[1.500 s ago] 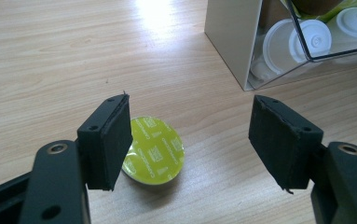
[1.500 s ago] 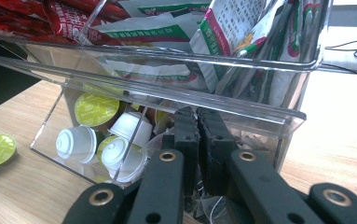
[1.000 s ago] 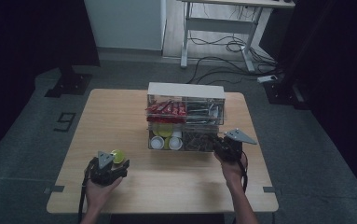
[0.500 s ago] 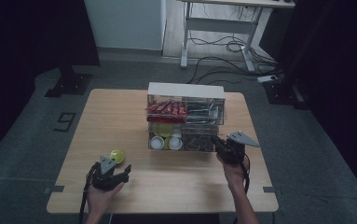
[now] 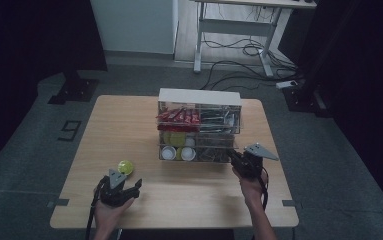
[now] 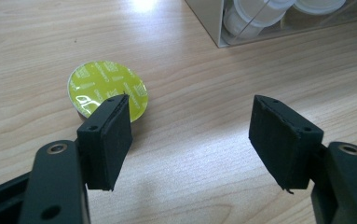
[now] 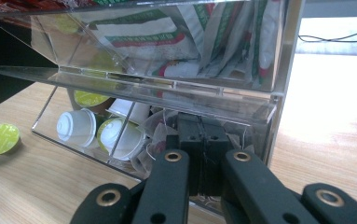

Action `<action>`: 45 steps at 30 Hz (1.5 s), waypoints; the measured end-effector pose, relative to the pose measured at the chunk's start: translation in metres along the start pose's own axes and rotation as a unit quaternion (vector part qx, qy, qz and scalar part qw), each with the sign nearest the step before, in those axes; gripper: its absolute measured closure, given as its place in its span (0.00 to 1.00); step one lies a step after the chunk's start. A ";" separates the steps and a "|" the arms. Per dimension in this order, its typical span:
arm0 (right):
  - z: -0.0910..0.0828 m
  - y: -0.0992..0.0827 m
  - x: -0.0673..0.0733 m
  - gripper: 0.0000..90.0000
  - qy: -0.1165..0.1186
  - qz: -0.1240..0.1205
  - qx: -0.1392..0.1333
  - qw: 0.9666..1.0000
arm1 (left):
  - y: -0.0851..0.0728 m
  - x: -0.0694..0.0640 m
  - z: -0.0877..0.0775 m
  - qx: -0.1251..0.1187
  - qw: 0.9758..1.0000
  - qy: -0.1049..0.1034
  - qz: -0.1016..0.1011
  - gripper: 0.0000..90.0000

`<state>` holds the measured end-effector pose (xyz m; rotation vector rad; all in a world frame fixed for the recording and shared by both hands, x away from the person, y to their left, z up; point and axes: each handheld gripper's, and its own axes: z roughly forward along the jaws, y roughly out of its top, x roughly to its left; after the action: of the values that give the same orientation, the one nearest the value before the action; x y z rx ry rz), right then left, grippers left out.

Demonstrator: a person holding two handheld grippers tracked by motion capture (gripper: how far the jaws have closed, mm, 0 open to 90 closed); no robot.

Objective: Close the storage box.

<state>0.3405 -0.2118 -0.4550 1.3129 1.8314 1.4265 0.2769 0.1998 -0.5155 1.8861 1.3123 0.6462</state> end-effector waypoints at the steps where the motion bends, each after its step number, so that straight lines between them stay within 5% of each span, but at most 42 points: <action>1: 0.000 -0.001 0.000 0.99 0.000 0.002 0.000 1.000 | -0.001 0.000 0.000 0.001 1.000 0.000 0.000 0.34; 27: -0.002 -0.037 -0.010 0.99 -0.011 0.010 0.019 1.000 | -0.012 0.000 -0.005 0.011 1.000 -0.009 -0.004 0.34; 45: 0.008 -0.062 -0.013 0.98 -0.015 0.010 0.058 0.998 | -0.015 0.001 -0.005 0.009 1.000 -0.007 -0.008 0.34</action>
<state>0.3278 -0.2195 -0.5169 1.4055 1.9123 1.3207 0.2647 0.2051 -0.5242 1.8881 1.3277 0.6148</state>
